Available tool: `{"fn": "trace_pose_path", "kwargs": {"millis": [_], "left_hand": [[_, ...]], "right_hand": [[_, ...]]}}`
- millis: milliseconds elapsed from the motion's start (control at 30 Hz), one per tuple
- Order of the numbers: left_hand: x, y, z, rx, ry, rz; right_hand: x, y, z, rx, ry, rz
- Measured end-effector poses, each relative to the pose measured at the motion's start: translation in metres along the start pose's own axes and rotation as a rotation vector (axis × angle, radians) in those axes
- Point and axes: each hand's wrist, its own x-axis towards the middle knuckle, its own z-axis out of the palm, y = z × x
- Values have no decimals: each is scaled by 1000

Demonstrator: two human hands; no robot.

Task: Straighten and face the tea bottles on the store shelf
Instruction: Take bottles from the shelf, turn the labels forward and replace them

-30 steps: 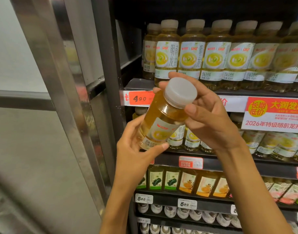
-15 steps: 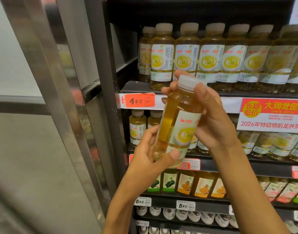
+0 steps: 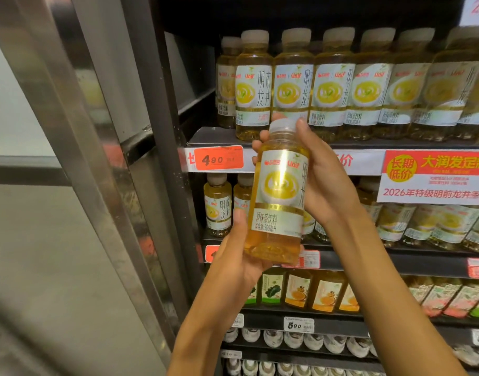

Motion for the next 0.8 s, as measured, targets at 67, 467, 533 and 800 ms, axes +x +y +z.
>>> {"fn": "trace_pose_path", "kwargs": {"millis": [67, 467, 533, 800], "left_hand": [[1, 1, 1, -95, -40, -3], [14, 8, 3, 355, 143, 258], [22, 13, 7, 493, 200, 326], [64, 57, 4, 702, 410, 599]], "right_hand": [[2, 0, 2, -21, -16, -12], [6, -12, 14, -287, -66, -179], [10, -16, 21, -340, -71, -216], [44, -42, 50, -593, -181, -427]]}}
